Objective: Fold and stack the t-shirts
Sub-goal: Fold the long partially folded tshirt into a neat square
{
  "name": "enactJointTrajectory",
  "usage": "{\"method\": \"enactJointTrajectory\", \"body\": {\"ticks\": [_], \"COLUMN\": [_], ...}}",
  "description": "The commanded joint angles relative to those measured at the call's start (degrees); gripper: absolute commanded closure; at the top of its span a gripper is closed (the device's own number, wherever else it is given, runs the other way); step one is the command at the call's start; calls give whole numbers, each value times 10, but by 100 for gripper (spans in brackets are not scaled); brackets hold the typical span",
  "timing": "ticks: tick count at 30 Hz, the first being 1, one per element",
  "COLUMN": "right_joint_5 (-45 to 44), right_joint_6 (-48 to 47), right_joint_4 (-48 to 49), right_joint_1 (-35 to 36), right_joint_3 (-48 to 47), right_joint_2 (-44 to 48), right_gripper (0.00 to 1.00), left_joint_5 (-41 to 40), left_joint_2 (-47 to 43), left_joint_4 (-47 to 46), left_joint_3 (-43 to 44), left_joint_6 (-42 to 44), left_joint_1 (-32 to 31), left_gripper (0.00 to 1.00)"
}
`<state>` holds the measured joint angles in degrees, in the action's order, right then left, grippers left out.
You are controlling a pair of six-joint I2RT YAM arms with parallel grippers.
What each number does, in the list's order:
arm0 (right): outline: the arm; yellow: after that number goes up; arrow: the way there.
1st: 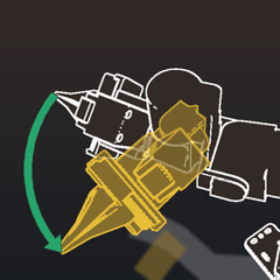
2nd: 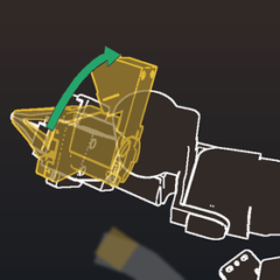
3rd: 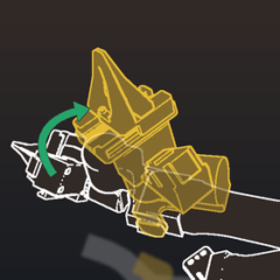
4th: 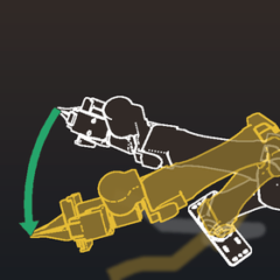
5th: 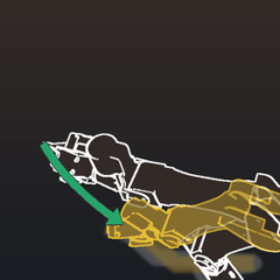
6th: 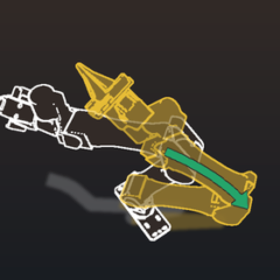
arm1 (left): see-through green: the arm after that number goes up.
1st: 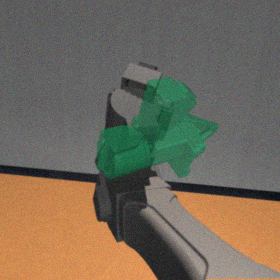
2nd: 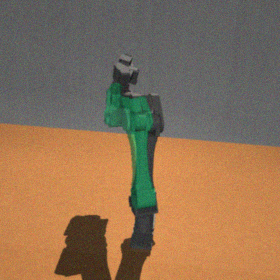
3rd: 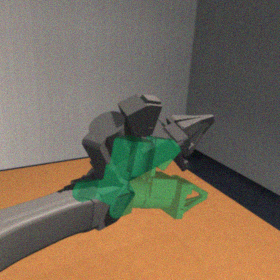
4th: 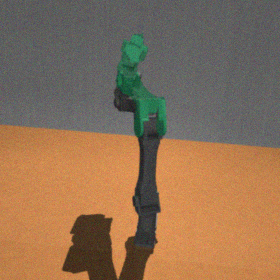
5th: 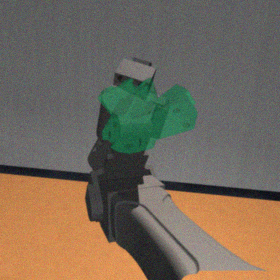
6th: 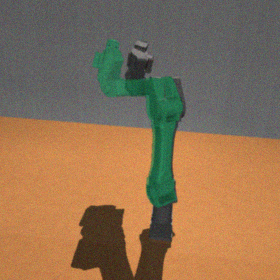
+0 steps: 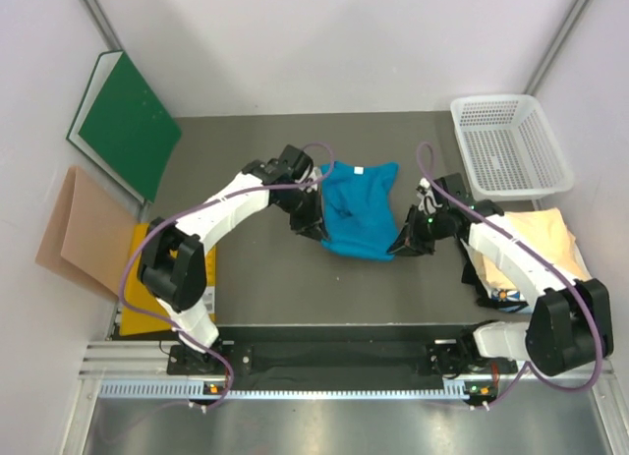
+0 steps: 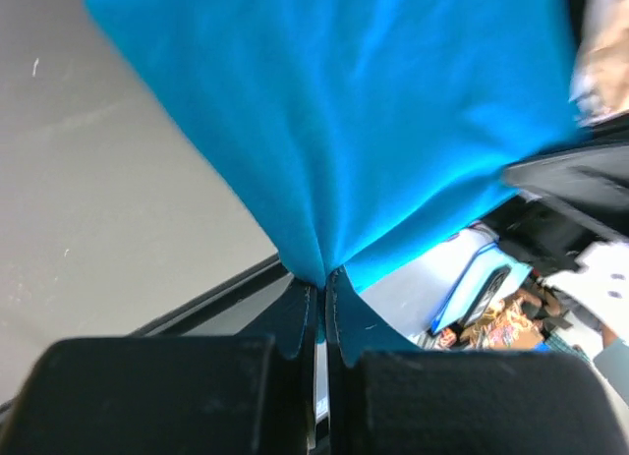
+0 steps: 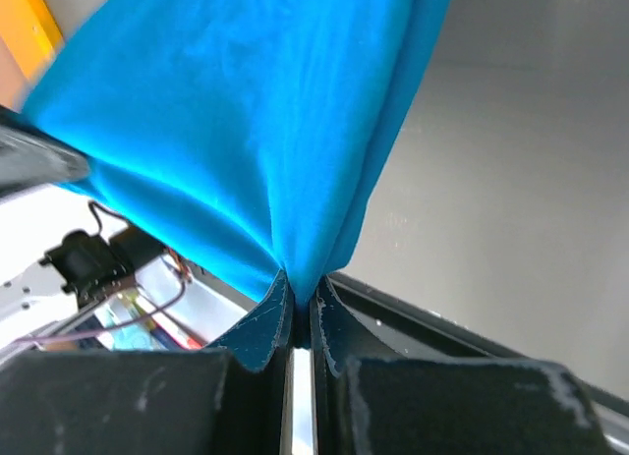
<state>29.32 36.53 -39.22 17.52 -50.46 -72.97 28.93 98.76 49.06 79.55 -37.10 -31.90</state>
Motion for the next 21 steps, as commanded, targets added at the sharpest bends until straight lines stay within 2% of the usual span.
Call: {"method": "enactJointTrajectory", "body": {"ticks": [1,8,14,21], "right_joint_5": [-10,-22,-29,-33], "right_joint_6": [-51,-123,-177,-174], "right_joint_4": [-53,-42,-35,12], "right_joint_1": [-4,-27,-44,-57], "right_joint_3": [-95,-239,-371,-483], "right_joint_2": [-2,-133,-274,-388], "right_gripper": [99,98,97,96], "left_joint_5": [-4,6,32,76], "left_joint_2": [8,126,213,304], "left_joint_4": [23,26,0,-30], "left_joint_3": [103,272,358,453], "left_joint_6": [-1,5,4,-9], "left_joint_1": [8,23,61,105], "left_gripper": [100,100,100,100]}}
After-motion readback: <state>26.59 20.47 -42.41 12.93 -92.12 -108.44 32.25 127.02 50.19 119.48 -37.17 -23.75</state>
